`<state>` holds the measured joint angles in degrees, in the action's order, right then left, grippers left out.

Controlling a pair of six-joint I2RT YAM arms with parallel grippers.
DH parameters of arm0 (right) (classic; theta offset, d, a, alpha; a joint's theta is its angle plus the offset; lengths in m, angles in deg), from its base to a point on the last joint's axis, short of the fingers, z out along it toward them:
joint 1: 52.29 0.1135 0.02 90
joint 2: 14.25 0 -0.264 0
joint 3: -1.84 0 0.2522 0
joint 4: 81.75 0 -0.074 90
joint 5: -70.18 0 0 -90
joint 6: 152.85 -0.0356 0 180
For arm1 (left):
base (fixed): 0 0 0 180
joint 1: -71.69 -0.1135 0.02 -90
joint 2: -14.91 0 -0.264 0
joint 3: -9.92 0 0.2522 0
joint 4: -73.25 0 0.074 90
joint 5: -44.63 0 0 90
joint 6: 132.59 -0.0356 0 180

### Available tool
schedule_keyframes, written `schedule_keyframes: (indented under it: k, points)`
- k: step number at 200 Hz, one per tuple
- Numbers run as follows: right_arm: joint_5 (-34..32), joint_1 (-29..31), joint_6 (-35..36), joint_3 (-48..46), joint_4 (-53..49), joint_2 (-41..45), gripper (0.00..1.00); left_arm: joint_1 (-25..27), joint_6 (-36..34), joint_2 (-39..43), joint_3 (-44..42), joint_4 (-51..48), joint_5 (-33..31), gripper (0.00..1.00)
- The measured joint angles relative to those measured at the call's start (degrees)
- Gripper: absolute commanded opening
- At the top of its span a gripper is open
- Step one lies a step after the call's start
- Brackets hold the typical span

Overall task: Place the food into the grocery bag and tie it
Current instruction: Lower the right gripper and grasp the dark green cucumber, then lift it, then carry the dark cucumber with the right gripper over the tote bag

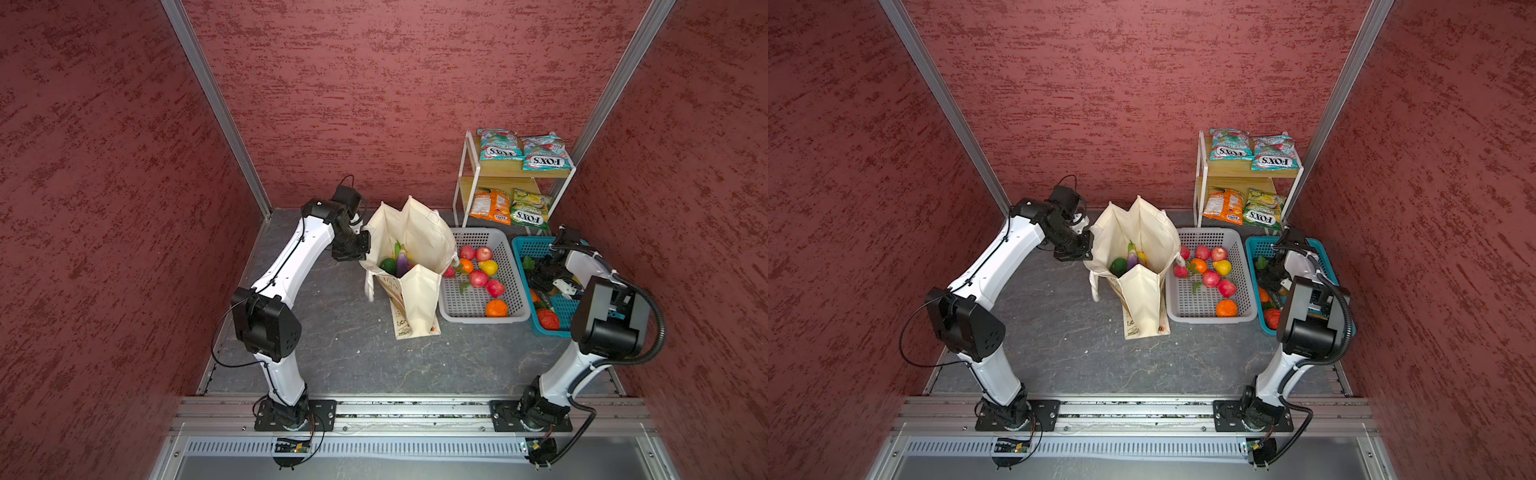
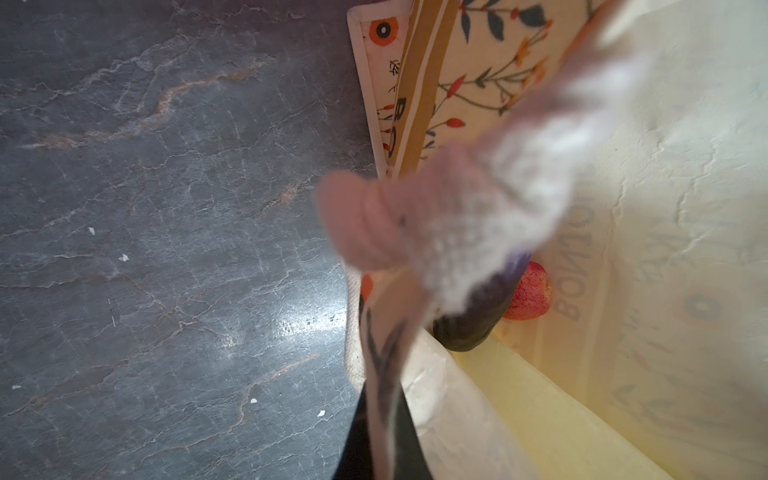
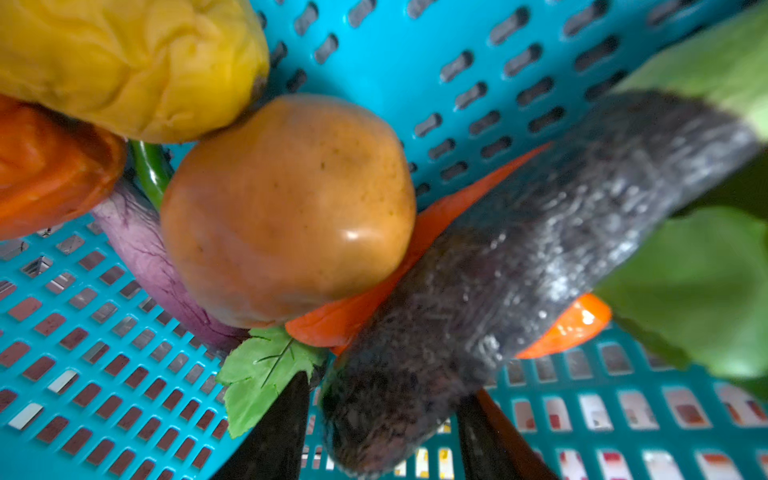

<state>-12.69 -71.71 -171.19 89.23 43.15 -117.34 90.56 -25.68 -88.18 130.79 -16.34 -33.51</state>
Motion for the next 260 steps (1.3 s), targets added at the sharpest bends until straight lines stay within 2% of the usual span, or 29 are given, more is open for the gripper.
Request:
schedule_keyframes:
  k: [36,113,202,260]
  points:
    - [-0.4,0.1,-1.2,-1.3,1.5,0.0,0.41,-0.5,-0.1,-0.9,1.2,-0.5,0.0,0.00]
    - [-0.7,0.1,-0.5,0.6,0.5,2.0,0.39,-1.3,-0.9,-1.2,1.7,-0.9,0.0,0.00]
    - [-1.4,0.6,6.6,3.2,-3.5,17.6,0.40,-1.3,-1.3,-1.2,1.8,-0.8,0.6,0.00]
    - [-1.1,5.8,11.7,-2.4,-4.9,27.8,0.40,-0.9,-1.3,-2.0,3.4,-1.3,1.4,0.00]
